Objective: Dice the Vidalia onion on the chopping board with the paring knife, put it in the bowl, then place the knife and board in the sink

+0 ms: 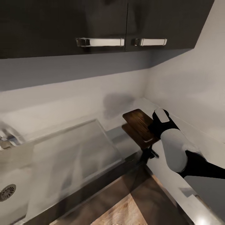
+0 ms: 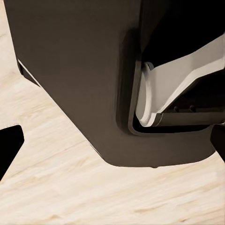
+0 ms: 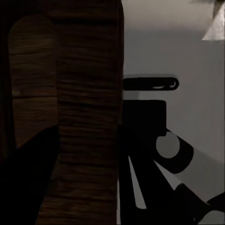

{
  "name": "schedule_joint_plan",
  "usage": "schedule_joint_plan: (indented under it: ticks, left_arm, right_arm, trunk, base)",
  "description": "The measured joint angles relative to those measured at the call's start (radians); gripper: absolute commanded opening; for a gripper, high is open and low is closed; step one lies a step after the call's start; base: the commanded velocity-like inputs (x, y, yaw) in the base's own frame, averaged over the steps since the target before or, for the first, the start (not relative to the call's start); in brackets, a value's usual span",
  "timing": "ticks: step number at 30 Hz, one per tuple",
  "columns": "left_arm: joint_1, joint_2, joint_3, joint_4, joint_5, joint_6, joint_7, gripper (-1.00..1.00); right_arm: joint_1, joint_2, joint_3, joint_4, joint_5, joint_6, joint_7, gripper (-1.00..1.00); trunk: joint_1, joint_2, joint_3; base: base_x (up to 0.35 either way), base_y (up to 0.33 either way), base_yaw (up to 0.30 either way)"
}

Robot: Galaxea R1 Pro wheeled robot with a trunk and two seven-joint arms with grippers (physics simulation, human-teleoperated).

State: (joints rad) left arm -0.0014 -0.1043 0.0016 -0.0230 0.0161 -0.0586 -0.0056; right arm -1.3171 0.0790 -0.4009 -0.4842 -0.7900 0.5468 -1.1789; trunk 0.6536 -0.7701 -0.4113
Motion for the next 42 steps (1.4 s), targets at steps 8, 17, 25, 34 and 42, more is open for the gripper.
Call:
schedule_joint_plan:
  ticks: [8,17,25,34,42]
  left_arm:
    - [0.0,0.0,0.0,0.0,0.0,0.0,0.0,1.0]
    - [0.0,0.001,0.001,0.0,0.0,0.0,0.0,1.0]
    - [0.0,0.002,0.0,0.0,0.0,0.0,0.0,1.0]
    - [0.0,0.002,0.0,0.0,0.001,0.0,0.0,1.0]
    - [0.0,0.002,0.0,0.0,0.0,0.0,0.0,1.0]
  right_arm:
    - [0.0,0.0,0.0,0.0,-0.001,0.001,0.0,-1.0]
    - [0.0,0.0,0.003,0.0,-0.001,0.004,0.0,-1.0]
    - [0.0,0.0,0.003,-0.002,-0.001,0.067,-0.001,-1.0]
    - [0.0,0.0,0.004,-0.005,0.0,0.127,0.0,-1.0]
    - [0.0,0.0,0.005,-0.029,0.001,0.225,0.002,-1.0]
  trunk:
    - [0.0,0.0,0.013]
    - [-0.001,0.0,0.026]
    - [-0.001,0.0,0.033]
    - [0.0,0.0,0.033]
    - [0.0,0.0,0.033]
  base:
    - [-0.332,0.0,0.0]
    - [-0.134,0.0,0.0]
    - [-0.003,0.0,0.0]
    - [-0.063,0.044,0.0]
    - [-0.255,0.188,0.0]
